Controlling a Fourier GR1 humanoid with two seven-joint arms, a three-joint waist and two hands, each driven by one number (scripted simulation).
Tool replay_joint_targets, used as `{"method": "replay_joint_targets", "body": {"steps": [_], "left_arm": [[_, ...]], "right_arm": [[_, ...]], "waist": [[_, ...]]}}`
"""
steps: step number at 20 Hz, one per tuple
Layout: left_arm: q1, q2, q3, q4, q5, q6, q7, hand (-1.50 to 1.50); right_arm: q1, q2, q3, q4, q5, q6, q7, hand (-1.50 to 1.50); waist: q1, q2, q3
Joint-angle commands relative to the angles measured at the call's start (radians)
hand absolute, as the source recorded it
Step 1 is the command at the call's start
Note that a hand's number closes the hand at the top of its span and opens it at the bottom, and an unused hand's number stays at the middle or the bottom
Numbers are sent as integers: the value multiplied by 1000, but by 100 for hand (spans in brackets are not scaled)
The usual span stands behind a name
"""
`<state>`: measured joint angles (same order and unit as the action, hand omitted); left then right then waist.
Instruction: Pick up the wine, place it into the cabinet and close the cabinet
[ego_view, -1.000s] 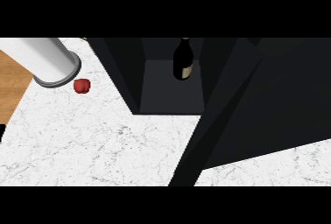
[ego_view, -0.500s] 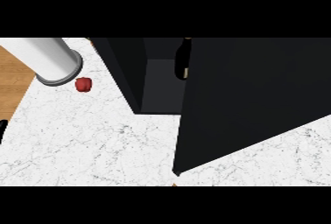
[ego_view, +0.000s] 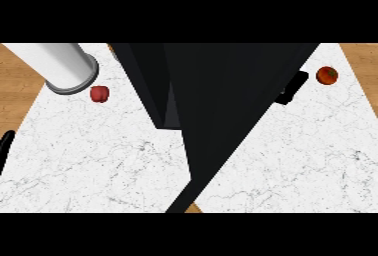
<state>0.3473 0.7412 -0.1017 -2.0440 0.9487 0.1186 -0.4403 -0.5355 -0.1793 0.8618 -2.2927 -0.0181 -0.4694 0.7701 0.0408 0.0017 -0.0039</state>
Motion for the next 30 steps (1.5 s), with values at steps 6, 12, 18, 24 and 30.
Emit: {"method": "replay_joint_targets", "body": {"steps": [6, 12, 18, 24, 30], "left_arm": [[-38, -38, 20, 40, -4, -4, 17, -150], [-59, -66, 0, 3, -38, 50, 55, -150], [-41, -90, 17, -2, -65, 39, 60, -150], [-59, -86, 53, -11, -74, 30, 101, -150], [-86, -102, 69, 35, -72, 25, 123, -150]], "right_arm": [[-477, 176, -208, 457, -169, -74, -76, 150], [-640, 179, -292, 730, -169, 8, -190, 150], [-689, 179, -379, 970, -156, 55, -314, 150], [-692, 163, -538, 1168, -222, 208, -459, 150], [-659, 138, -537, 1235, -206, 254, -539, 150]], "waist": [[2, 1, 2], [-14, 1, 3], [-15, 0, 3], [-17, 3, 4], [-19, 3, 4]]}}
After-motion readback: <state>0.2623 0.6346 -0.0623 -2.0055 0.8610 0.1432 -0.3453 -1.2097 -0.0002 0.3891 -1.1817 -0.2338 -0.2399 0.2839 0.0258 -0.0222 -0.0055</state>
